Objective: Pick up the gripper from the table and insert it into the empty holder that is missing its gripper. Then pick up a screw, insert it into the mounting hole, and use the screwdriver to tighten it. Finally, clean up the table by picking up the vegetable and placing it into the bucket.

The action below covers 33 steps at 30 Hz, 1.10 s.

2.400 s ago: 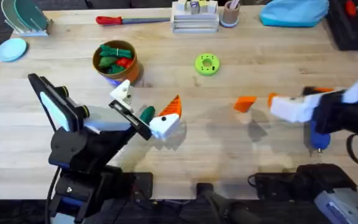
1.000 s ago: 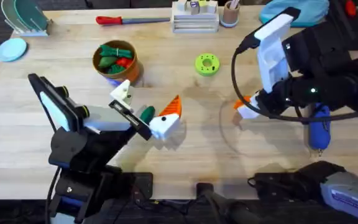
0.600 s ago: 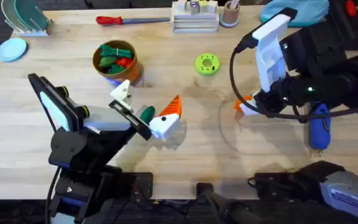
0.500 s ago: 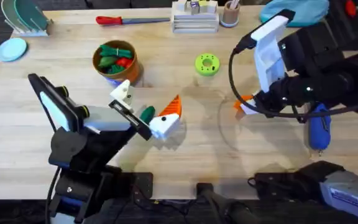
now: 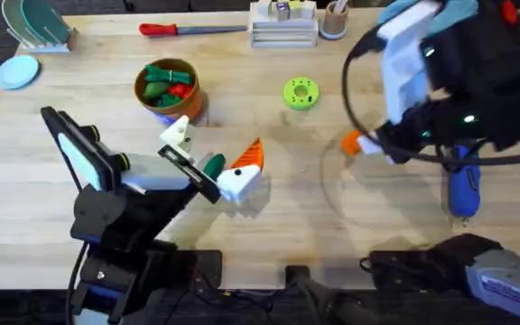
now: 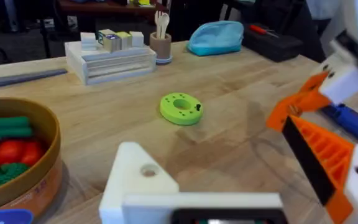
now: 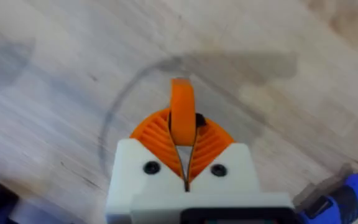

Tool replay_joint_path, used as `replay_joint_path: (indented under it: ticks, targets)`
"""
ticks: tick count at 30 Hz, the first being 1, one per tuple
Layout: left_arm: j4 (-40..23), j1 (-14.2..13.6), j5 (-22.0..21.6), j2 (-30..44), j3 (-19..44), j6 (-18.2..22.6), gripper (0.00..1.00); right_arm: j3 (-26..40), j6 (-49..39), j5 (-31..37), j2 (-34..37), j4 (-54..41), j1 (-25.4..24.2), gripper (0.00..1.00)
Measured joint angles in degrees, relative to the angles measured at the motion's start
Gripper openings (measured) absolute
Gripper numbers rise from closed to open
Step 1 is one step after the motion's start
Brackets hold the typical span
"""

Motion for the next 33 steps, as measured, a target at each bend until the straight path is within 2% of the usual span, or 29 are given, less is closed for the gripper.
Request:
replay_joint_path:
  ticks: [5,12,16,24,28,33]
  targets:
    - [0.0,0.0,0.0,0.0,0.0,0.0,0.991,5.0,5.5,-2.8,-5.7,0.9,0.0,0.010]
    - [0.0,0.0,0.0,0.0,0.0,0.0,0.991,6.5,17.4,-10.0,-12.3,4.4,0.0,0.009]
    - [0.0,0.0,0.0,0.0,0.0,0.0,0.991,6.5,22.9,-16.6,-11.2,4.1,0.0,0.009]
    - [0.0,0.0,0.5,0.0,0.0,0.0,0.991,6.5,27.2,-30.6,-6.4,4.2,0.0,0.009]
    - [-0.1,0.0,5.9,0.0,0.0,0.0,0.991,6.5,28.0,-36.6,-3.2,4.2,0.0,0.009]
    - [-0.5,0.0,16.1,0.0,0.0,1.5,0.991,6.5,28.2,-44.2,1.4,4.3,0.0,0.009]
